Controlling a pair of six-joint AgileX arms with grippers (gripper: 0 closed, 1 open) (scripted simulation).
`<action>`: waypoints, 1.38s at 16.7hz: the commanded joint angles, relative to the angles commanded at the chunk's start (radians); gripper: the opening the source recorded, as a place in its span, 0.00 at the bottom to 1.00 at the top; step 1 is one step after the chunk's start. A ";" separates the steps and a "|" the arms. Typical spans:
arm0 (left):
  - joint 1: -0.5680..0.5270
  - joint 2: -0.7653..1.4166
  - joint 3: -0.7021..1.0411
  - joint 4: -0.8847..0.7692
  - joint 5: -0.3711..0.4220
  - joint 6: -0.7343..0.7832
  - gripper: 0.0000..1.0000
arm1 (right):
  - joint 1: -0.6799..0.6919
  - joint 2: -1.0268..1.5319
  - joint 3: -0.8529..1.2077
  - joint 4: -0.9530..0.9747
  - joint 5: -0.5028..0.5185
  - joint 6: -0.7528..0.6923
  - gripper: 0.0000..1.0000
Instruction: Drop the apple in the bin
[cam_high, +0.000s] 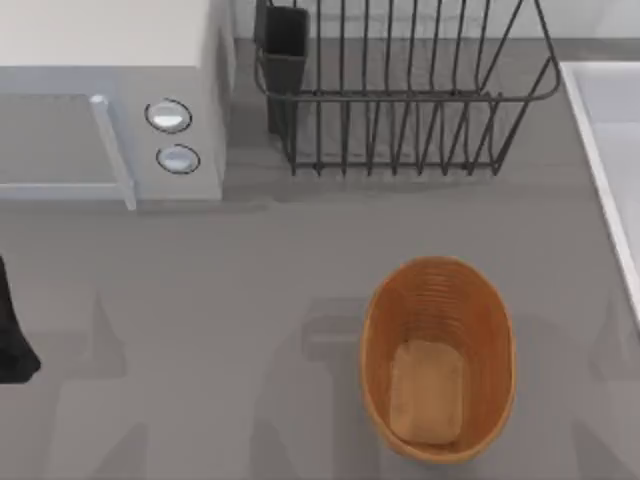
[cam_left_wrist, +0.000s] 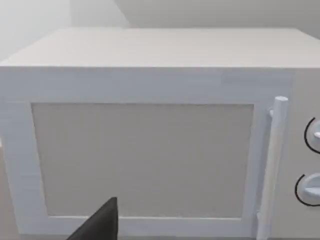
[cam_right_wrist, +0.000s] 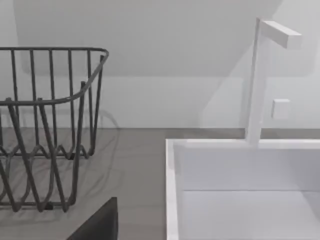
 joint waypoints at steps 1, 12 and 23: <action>0.000 0.000 0.000 0.000 0.000 0.000 1.00 | 0.000 0.000 0.000 0.000 0.000 0.000 1.00; 0.092 0.495 0.374 -0.295 0.008 0.417 1.00 | 0.000 0.000 0.000 0.000 0.000 0.000 1.00; 0.254 1.480 0.878 -0.870 -0.011 1.122 1.00 | 0.000 0.000 0.000 0.000 0.000 0.000 1.00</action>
